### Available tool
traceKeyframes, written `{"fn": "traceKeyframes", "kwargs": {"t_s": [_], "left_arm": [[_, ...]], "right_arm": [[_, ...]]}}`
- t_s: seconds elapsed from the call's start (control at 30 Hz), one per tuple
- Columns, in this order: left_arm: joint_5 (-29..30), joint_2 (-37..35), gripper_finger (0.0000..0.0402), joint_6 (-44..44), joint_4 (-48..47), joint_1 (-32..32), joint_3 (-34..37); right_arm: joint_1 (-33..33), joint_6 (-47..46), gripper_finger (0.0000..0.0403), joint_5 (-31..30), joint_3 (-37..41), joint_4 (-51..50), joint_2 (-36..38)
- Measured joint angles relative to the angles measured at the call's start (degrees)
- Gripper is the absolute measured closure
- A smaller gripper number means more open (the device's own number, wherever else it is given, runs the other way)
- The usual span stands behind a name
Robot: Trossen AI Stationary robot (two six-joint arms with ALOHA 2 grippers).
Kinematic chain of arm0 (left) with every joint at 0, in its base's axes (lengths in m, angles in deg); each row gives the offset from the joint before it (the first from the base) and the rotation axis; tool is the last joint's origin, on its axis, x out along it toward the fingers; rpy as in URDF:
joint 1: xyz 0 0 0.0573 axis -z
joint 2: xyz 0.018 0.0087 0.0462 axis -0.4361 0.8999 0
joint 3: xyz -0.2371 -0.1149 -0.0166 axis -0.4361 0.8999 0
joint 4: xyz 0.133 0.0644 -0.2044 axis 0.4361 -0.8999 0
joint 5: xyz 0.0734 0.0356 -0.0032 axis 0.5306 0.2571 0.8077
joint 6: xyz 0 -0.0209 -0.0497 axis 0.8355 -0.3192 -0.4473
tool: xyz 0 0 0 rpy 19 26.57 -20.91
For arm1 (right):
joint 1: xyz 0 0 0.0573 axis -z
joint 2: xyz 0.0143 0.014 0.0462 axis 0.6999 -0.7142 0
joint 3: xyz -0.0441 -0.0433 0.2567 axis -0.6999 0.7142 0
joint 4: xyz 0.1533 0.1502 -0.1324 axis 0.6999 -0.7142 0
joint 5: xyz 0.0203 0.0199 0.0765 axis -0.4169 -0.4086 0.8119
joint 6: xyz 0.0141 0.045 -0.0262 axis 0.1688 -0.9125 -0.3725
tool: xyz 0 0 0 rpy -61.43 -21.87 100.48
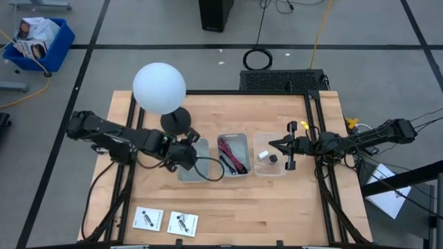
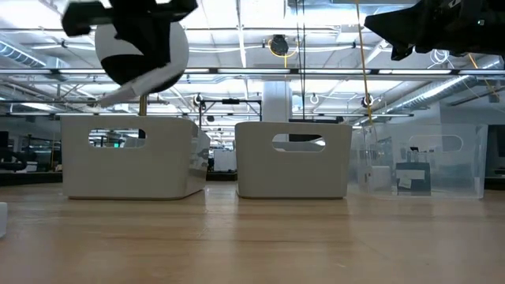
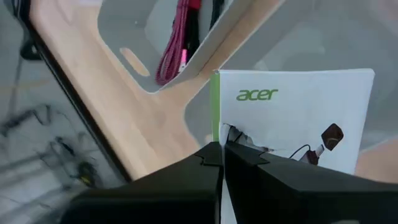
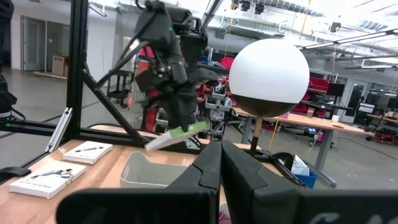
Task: Pick and place items into bin
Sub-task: Put the top card reader box into the left gray bin
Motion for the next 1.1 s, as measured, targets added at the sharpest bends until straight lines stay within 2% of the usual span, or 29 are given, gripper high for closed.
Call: {"fn": "traceKeyframes", "kwargs": {"t_s": [0.2, 0.47, 0.63, 0.83, 1.1], "left_arm": [[0.6, 2.4, 0.0397, 17.8, 0.3, -2.8, 0.0], [0.8, 8.9, 0.0397, 31.6, 1.3, -3.1, 0.0], [3.1, 13.3, 0.0396, 38.3, 2.5, -2.2, 0.0], [-0.1, 14.5, 0.0395, 41.5, 6.5, -0.1, 0.0], [-7.6, 14.5, 0.0397, 37.7, 7.4, 1.5, 0.0]], "right_arm": [[0.0, 0.1, 0.0399, 0.0, 0.0, -0.5, 0.0], [0.0, 0.2, 0.0399, 0.0, 0.0, -0.7, -0.1], [0.0, 0.2, 0.0399, -0.1, 0.0, -1.0, -0.2], [0.0, 0.2, 0.0399, -0.1, 0.0, -1.9, -0.2], [0.0, 0.6, 0.0399, -0.2, 0.0, -2.1, -0.2]]}}
